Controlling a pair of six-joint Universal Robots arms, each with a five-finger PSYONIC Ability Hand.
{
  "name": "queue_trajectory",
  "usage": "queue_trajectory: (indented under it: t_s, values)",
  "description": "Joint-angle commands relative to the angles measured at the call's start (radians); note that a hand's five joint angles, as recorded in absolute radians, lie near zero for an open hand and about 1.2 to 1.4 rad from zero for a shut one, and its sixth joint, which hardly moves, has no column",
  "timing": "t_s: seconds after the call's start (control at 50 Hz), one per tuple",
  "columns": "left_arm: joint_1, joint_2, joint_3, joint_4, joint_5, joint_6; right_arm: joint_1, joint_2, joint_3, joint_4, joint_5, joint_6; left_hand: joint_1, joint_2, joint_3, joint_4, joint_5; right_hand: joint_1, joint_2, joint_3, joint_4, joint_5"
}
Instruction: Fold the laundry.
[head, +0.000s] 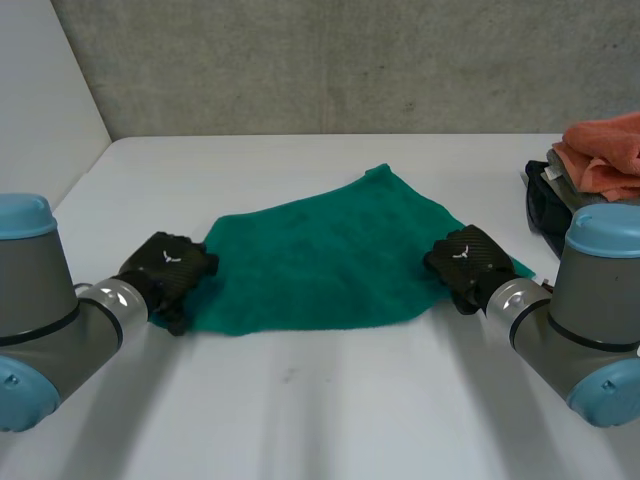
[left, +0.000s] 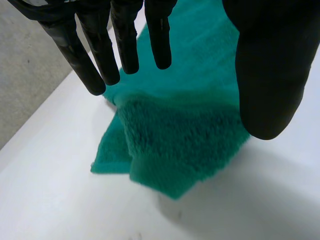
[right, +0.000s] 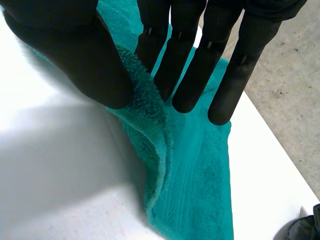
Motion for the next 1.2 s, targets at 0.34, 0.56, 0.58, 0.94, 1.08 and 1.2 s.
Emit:
queue_trajectory:
  t_s: [0.34, 0.56, 0.58, 0.94, 1.08, 1.2]
  values:
    - [-0.042, -0.123, 0.098, 0.147, -0.123, 0.091, -0.031, -0.045, 0.006, 0.1, 0.011, -0.005, 0.977, 0.976, 0.976, 0.974, 0.971, 0.274, 0.215, 0.209, 0.2, 0.233]
    - [-0.076, 0.357, 0.147, 0.056, -0.116, -0.2, -0.07, -0.29, -0.098, 0.353, -0.017, 0.007, 0.977, 0.976, 0.976, 0.974, 0.971, 0.274, 0.215, 0.209, 0.2, 0.233]
    - [-0.073, 0.37, 0.174, 0.038, -0.106, -0.228, -0.064, -0.315, -0.124, 0.378, -0.023, 0.019, 0.977, 0.976, 0.976, 0.974, 0.971, 0.274, 0.215, 0.209, 0.2, 0.233]
    - [-0.051, -0.412, 0.844, -0.277, -0.356, -0.118, 0.139, 0.12, -0.514, 0.393, 0.29, 0.048, 0.977, 0.976, 0.976, 0.974, 0.971, 0.274, 0.215, 0.209, 0.2, 0.233]
    - [-0.085, -0.504, 0.963, -0.292, -0.358, -0.073, 0.18, 0.251, -0.601, 0.326, 0.388, 0.019, -0.239, -0.24, -0.24, -0.243, -0.246, 0.274, 0.215, 0.209, 0.2, 0.233]
    - [-0.08, -0.394, 0.834, -0.266, -0.372, -0.072, 0.197, 0.253, -0.592, 0.286, 0.422, -0.001, -0.245, -0.245, -0.246, -0.248, -0.251, 0.274, 0.215, 0.209, 0.2, 0.233]
